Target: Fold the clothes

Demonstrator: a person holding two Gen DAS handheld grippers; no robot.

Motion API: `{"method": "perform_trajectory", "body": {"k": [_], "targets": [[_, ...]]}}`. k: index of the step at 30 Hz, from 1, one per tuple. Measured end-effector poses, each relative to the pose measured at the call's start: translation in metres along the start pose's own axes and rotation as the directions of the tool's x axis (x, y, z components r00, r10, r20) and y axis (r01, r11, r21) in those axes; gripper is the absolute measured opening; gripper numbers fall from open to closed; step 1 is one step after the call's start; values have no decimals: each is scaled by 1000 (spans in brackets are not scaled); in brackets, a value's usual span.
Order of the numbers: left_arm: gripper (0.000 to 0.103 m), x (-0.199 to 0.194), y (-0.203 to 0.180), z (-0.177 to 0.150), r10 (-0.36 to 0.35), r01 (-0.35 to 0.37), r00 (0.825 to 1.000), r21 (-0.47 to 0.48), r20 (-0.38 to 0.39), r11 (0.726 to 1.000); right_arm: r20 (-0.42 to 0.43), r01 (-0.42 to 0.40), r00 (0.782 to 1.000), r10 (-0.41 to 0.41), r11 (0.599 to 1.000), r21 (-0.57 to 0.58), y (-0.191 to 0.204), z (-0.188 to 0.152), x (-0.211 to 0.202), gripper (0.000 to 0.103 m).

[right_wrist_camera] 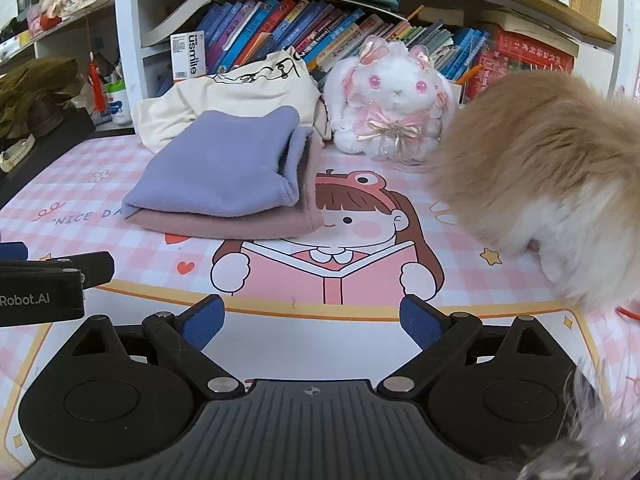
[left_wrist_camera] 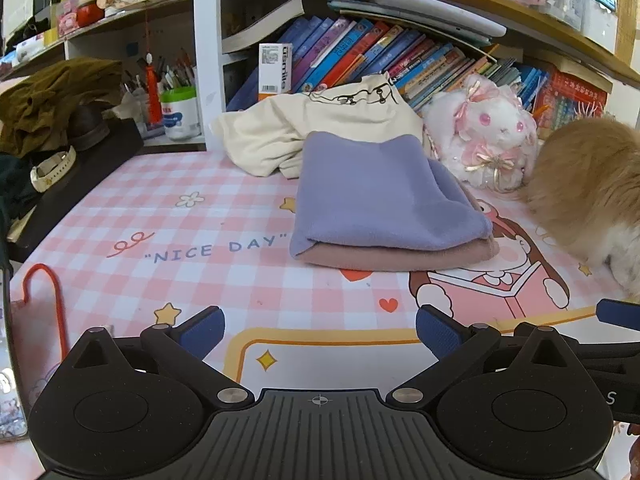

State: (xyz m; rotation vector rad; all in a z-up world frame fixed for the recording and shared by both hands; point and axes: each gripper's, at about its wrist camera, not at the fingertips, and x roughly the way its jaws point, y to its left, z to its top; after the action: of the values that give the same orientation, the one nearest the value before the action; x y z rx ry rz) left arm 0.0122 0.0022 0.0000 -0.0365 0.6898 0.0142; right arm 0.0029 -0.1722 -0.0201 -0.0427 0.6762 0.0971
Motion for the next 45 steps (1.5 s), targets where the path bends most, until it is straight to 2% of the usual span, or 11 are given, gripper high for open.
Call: {"method": "perform_trajectory", "body": {"k": [7, 11, 23, 45], "targets": [[103, -2, 2, 0, 10, -10, 1000, -6, -8, 1000, 1, 1, 1000, -1, 1000, 9, 0, -2, -3, 95], [103, -3, 3, -2, 12, -12, 1000, -7, -9, 1000, -3, 3, 1000, -3, 1000, 10, 0, -4, -4, 99], [103, -2, 6, -5, 18, -19, 999, -5, -33, 1000, -20, 11, 1000, -11, 1000, 17, 3, -9, -3, 99], [103, 1, -5, -6, -1, 4, 999, 57, -44, 998, -20, 32, 999, -31, 999, 42, 0, -8, -4, 99]]}}
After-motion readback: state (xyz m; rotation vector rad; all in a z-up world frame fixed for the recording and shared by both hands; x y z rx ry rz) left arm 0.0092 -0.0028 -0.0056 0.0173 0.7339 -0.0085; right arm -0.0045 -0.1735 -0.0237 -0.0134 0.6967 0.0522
